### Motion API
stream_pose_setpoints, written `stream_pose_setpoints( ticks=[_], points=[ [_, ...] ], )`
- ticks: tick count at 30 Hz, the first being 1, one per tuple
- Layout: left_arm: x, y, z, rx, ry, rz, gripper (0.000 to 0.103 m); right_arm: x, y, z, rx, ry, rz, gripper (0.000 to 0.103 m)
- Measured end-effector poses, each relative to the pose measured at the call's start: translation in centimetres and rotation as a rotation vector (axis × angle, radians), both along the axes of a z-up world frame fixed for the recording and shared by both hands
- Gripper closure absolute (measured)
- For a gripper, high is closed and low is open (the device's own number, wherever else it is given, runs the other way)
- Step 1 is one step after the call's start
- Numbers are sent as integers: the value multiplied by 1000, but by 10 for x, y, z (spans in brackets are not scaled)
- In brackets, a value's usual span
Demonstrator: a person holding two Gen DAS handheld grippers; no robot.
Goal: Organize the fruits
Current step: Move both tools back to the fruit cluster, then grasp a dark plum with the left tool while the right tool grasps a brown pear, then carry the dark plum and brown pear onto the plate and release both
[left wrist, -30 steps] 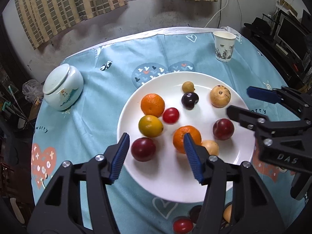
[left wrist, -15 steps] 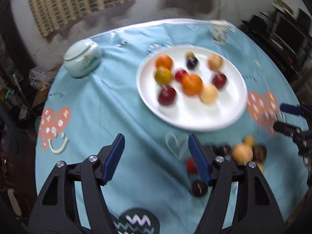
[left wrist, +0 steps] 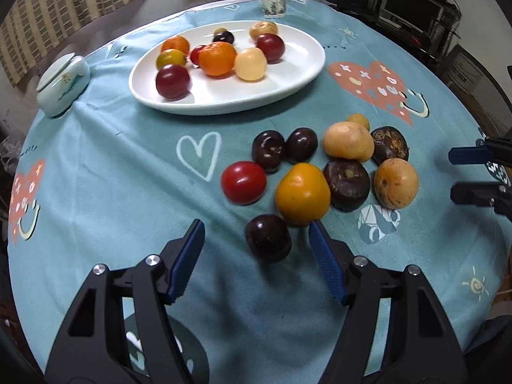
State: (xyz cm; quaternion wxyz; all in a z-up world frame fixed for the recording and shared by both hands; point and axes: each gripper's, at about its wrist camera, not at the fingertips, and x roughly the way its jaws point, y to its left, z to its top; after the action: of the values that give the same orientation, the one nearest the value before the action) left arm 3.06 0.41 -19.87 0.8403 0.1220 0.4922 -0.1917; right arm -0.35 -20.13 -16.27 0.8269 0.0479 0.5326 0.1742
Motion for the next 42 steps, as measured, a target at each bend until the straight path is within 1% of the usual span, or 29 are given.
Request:
stream_pose_setpoints(
  ticks=[1,2,3,4,5,6,8,14,15,17,18,20,21,28,33,37,39,42],
  points=[
    [2,-2,-3,4,7,-14,35,-3,2,-1,2,4,1,31],
    [5,-3,-5,2,21,-25,39,-4,5,-2,5,10,3,31],
    [5,-3,-8,-3,36,-31,55,-5,8,-2,8,12,2,31],
    [7,-3,-10,-8,58,-34,63,-5,11,-2,11,15,0,31],
    [7,-2,-9,-21,57,-32,66,-5,15,-3,14,16,-1,31],
    [8,1,-8,-36,69,-31,74,-4,18,-4,16,20,-1,31],
    [8,7,-2,-69,79,-21,74,-1,27,-8,21,28,3,31],
    [1,25,19,-120,56,25,74,16,45,-21,47,61,-24,33],
    [-1,28,21,-127,55,35,74,20,47,-22,55,64,-30,36],
    [-3,32,25,-137,54,47,74,27,50,-26,69,68,-33,46],
    [-5,33,27,-138,51,51,74,30,53,-27,67,69,-26,56],
    [-8,35,30,-141,46,56,74,33,56,-29,47,59,-14,63],
    [-10,35,31,-145,44,58,74,33,56,-28,43,51,-9,64],
    [-15,30,41,-161,29,52,74,22,45,-22,57,35,5,65],
    [-20,20,56,-160,10,50,74,10,36,-10,102,19,-10,65],
    [-21,11,75,-135,-21,57,74,4,31,7,140,-15,-10,65],
    [-20,6,86,-117,-39,63,74,3,29,21,153,-52,-6,65],
    [-17,0,109,-116,-85,64,74,5,27,46,171,-110,7,65]
  ],
)
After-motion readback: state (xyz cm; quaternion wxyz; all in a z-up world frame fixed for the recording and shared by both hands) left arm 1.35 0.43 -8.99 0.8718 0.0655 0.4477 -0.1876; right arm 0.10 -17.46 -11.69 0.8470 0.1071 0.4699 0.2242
